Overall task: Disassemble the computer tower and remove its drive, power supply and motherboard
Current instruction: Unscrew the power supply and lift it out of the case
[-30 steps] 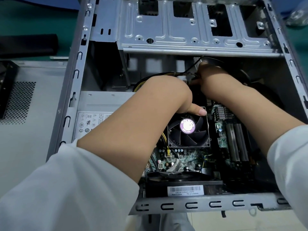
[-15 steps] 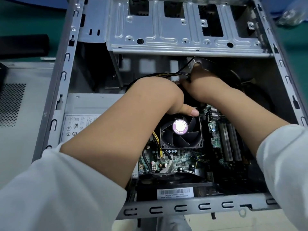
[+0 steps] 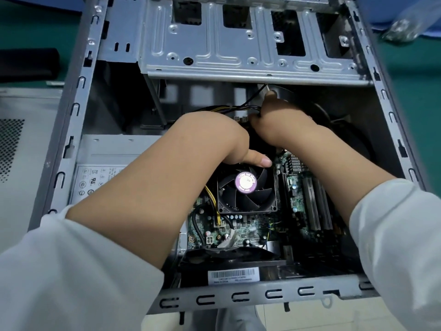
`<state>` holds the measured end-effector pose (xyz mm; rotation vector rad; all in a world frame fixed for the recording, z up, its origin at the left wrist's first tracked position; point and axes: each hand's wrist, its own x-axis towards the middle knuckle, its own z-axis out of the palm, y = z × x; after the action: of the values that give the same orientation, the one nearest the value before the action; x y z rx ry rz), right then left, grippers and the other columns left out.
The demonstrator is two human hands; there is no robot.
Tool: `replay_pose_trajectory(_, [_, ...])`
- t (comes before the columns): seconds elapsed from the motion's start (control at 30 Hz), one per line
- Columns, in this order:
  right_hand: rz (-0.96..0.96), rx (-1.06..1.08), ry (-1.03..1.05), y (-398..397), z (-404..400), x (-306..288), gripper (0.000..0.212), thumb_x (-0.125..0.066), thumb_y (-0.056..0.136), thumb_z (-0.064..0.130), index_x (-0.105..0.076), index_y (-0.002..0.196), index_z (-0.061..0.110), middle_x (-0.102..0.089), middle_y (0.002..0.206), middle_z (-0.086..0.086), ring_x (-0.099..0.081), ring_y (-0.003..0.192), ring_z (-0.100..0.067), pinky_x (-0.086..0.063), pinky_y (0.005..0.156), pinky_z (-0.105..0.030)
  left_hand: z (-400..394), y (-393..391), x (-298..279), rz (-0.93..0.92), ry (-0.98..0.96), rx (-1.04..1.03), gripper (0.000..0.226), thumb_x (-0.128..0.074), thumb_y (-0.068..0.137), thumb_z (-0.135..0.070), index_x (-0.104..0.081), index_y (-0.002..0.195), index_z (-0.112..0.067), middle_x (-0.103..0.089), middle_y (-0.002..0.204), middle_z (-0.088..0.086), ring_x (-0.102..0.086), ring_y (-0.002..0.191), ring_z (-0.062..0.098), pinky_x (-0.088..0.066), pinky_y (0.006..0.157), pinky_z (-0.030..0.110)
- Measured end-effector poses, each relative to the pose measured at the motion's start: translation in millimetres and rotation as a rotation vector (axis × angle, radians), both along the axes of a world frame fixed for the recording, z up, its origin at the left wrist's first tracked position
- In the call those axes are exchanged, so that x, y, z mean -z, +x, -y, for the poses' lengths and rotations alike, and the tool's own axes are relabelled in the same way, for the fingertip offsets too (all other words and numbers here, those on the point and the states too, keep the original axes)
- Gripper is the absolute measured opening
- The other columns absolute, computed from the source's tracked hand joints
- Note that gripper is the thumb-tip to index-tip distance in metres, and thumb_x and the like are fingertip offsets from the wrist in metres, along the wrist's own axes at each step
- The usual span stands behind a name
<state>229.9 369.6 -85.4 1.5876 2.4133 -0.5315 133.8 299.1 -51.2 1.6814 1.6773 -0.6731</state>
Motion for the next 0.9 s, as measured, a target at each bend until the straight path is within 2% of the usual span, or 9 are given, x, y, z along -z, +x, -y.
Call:
replay_pose_trajectory(0.13, [0.000,-0.033,-0.056,2,-5,-3,0.042,-0.049,0.095,0.032,-0.037,0.123,0.002,-0.054,0.101,-0.015,-0.050,0.082,-0.028,-0.032,0.058,-0.029,1,0,-2,0.006,-0.004,0.002,0.088,-0.027,0.083,-0.074,-0.049,0.128,-0.002,-0.050,0.131,0.017,-0.039,0.090,0.026,-0.030,0.080,0.034])
replay_pose_trajectory(0.17, [0.022,-0.057,-0.044,4,-5,-3,0.040,-0.051,0.095,0.029,-0.039,0.122,0.003,-0.055,0.100,-0.015,-0.050,0.081,-0.028,-0.032,0.057,-0.029,1,1,-2,0.007,-0.006,-0.001,0.088,-0.027,0.083,-0.074,-0.048,0.128,-0.002,-0.050,0.131,0.017,-0.038,0.090,0.025,-0.030,0.081,0.034])
replay_pose_trajectory(0.3, [0.057,-0.078,0.058,5,-5,-2,0.027,-0.051,0.090,0.006,-0.047,0.117,0.005,-0.058,0.112,-0.020,-0.056,0.101,-0.035,-0.039,0.070,-0.031,1,2,-1,0.009,-0.001,-0.005,0.087,-0.028,0.083,-0.073,-0.050,0.126,-0.001,-0.052,0.125,0.017,-0.039,0.088,0.026,-0.030,0.080,0.034])
replay_pose_trajectory(0.4, [0.069,-0.097,0.068,5,-3,-1,0.027,-0.048,0.087,-0.001,-0.050,0.113,0.004,-0.059,0.110,-0.020,-0.057,0.102,-0.036,-0.040,0.072,-0.032,1,2,-2,0.002,0.001,0.001,0.087,-0.027,0.083,-0.073,-0.050,0.126,-0.001,-0.052,0.125,0.017,-0.039,0.088,0.026,-0.030,0.080,0.034])
replay_pose_trajectory(0.57, [0.132,-0.096,0.014,3,-8,-6,0.026,-0.056,0.091,0.007,-0.051,0.117,0.005,-0.058,0.113,-0.018,-0.056,0.104,-0.033,-0.037,0.071,-0.029,1,2,-2,0.006,0.000,0.000,0.088,-0.027,0.083,-0.074,-0.049,0.127,-0.002,-0.052,0.126,0.016,-0.040,0.089,0.026,-0.031,0.081,0.033])
replay_pose_trajectory(0.7, [0.102,-0.114,0.076,5,-4,-5,0.026,-0.051,0.089,0.002,-0.052,0.115,0.003,-0.058,0.112,-0.020,-0.056,0.103,-0.034,-0.036,0.071,-0.027,0,1,-1,0.013,0.001,-0.008,0.087,-0.028,0.083,-0.073,-0.050,0.126,-0.001,-0.049,0.107,0.014,-0.040,0.086,0.026,-0.031,0.080,0.033])
replay_pose_trajectory(0.8, [0.082,-0.132,0.126,8,1,-6,0.031,-0.048,0.087,-0.002,-0.049,0.118,0.002,-0.058,0.112,-0.021,-0.056,0.104,-0.037,-0.035,0.070,-0.029,1,1,-1,0.017,0.005,-0.010,0.089,-0.029,0.082,-0.074,-0.049,0.128,-0.001,-0.052,0.125,0.017,-0.040,0.089,0.026,-0.031,0.081,0.034])
replay_pose_trajectory(0.83, [0.085,-0.134,0.115,7,1,-7,0.032,-0.048,0.087,-0.002,-0.048,0.119,0.002,-0.058,0.113,-0.021,-0.056,0.104,-0.037,-0.035,0.070,-0.030,1,1,-1,0.017,0.004,-0.010,0.089,-0.029,0.081,-0.075,-0.049,0.127,-0.001,-0.052,0.126,0.017,-0.040,0.089,0.026,-0.031,0.081,0.034])
replay_pose_trajectory(0.9, [0.108,-0.135,0.058,5,-3,-8,0.033,-0.050,0.088,0.001,-0.047,0.121,0.003,-0.058,0.113,-0.021,-0.056,0.102,-0.036,-0.036,0.071,-0.030,1,1,-2,0.021,0.003,-0.014,0.088,-0.030,0.081,-0.075,-0.050,0.125,-0.002,-0.052,0.113,0.016,-0.041,0.088,0.027,-0.032,0.081,0.034])
